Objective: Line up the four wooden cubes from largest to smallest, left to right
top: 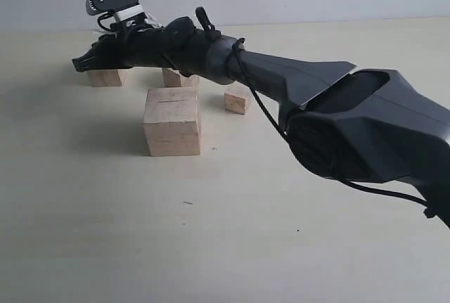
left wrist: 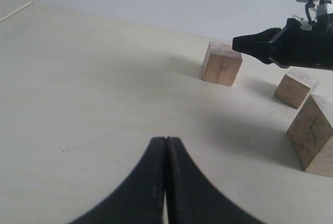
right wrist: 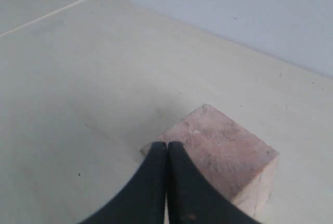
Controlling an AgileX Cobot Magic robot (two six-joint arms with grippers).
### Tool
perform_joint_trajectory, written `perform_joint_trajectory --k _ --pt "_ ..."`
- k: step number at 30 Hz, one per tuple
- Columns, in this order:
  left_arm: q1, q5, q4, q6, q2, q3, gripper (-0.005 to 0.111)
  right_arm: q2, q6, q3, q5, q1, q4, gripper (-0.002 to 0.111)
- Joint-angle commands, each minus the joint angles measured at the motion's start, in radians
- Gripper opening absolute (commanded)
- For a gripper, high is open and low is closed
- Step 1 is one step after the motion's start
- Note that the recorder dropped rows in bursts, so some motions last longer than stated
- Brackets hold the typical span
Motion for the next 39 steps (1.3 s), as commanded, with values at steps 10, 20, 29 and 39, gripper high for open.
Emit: perform_joint_trajectory --k 10,20,29,39 --pt "0.003 -0.011 -0.001 0.004 -0.002 0.004 0.000 -0.004 -0.038 -0.007 0.024 -0.023 0.012 0.000" --pt "0.003 -0.011 -0.001 0.004 -0.002 0.004 0.000 0.026 -0.049 -0.030 0.015 -0.028 0.039 0.000" --pt "0.003 -0.011 -0.001 0.004 -0.002 0.004 0.000 0.028 -0.065 -0.030 0.036 -0.031 0.027 0.000" --pt "0.003 -0.011 -0.001 0.004 -0.002 0.004 0.000 0.047 -0.078 -0.030 0.084 -0.050 0.002 0.000"
